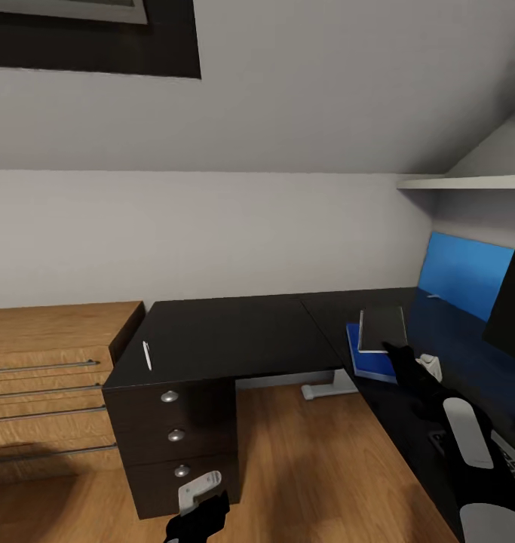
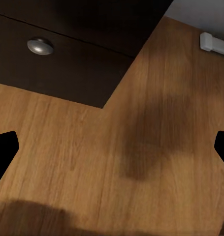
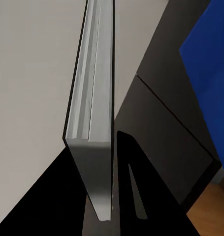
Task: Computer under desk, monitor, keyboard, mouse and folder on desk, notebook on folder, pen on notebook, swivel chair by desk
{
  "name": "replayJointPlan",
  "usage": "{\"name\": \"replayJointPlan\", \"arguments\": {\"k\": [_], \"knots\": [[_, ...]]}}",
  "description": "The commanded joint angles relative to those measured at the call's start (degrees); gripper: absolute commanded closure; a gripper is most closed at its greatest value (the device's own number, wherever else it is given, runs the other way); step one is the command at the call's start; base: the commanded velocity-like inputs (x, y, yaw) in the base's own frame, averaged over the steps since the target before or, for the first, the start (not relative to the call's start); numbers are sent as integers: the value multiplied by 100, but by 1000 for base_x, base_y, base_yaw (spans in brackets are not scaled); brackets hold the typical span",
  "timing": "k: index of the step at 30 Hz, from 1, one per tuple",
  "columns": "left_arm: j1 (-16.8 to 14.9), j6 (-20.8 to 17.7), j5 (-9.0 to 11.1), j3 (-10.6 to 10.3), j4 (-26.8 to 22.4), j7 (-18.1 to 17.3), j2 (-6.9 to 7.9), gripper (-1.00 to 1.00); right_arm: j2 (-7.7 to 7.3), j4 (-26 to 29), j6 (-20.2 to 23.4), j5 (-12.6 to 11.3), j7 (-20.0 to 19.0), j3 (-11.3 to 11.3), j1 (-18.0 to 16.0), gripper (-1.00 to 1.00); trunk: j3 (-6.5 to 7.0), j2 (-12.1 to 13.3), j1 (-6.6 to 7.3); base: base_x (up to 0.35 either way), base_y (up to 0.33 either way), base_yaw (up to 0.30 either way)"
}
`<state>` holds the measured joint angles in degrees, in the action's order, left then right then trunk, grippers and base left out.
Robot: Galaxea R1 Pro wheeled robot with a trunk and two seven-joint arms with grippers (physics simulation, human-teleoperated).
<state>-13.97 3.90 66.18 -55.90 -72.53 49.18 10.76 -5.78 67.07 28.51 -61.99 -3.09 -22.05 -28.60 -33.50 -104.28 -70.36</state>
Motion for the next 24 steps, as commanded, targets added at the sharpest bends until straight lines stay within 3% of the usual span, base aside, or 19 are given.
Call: {"name": "replayJointPlan", "arguments": {"k": [1, 17, 24], "knots": [[-9, 40, 44, -18, -7, 22, 5, -100, 4, -1, 34, -13, -32, -13, -5, 100, -6, -3, 1, 0, -1, -5], [-9, 40, 30, -18, -37, 10, 8, -100, 32, -1, 29, -2, -32, 9, -5, 100, -6, -3, 1, 0, 0, 0], [-9, -145, 40, -18, -471, 16, 77, -100, 53, -12, -16, 12, -3, 12, -5, 100, -6, -3, 1, 0, 0, 0]]}}
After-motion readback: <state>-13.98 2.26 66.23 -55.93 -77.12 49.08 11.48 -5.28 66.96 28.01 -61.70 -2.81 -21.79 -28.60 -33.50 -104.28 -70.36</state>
